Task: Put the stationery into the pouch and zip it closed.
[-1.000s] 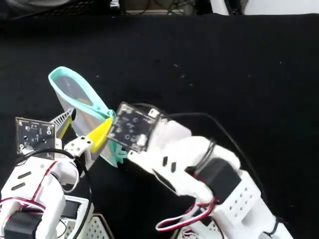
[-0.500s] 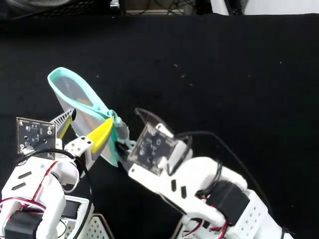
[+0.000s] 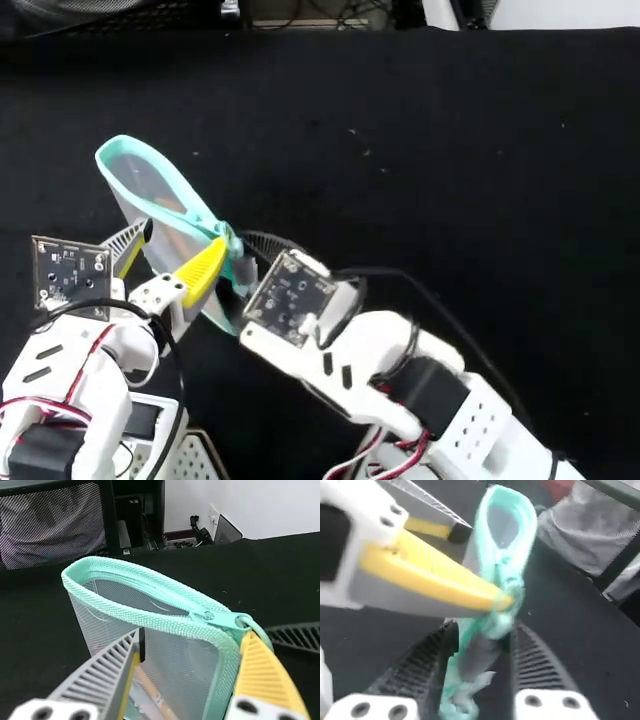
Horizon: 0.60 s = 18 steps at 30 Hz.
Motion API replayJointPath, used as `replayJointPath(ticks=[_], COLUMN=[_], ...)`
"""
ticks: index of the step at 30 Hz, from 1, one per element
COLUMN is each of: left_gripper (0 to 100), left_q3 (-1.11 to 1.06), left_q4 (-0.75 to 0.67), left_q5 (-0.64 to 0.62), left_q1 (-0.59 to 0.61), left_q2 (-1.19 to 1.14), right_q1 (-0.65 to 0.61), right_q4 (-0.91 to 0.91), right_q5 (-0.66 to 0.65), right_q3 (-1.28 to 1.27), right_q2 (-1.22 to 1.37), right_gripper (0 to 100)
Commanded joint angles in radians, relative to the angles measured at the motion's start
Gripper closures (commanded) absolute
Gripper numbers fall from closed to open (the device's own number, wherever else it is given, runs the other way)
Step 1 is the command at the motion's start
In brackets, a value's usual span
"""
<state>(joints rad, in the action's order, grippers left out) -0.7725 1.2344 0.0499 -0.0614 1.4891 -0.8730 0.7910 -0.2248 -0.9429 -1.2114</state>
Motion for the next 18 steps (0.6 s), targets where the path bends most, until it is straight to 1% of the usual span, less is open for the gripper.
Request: replayJointPath(ticks=[1, 4, 11, 14, 18], left_gripper=[69, 69, 69, 69, 69], left_q3=[0.01, 0.01, 0.01, 0.01, 0.002], left_q4=[0.003, 0.003, 0.003, 0.005, 0.005], left_q5=[0.008, 0.008, 0.008, 0.008, 0.008], left_q1=[0.018, 0.018, 0.019, 0.013, 0.012], left_q2=[0.0, 0.0, 0.0, 0.0, 0.0], right_q1=[0.051, 0.063, 0.063, 0.064, 0.098], right_q4=[-0.025, -0.012, 0.107, 0.123, 0.084], right_q5=[0.0, -0.008, -0.187, -0.262, -0.285], right_q3=[0.01, 0.004, 0.059, 0.093, 0.177], right_q2=[-0.025, -0.064, -0.182, -0.162, -0.035], right_gripper=[98.5, 98.6, 98.5, 98.5, 98.5])
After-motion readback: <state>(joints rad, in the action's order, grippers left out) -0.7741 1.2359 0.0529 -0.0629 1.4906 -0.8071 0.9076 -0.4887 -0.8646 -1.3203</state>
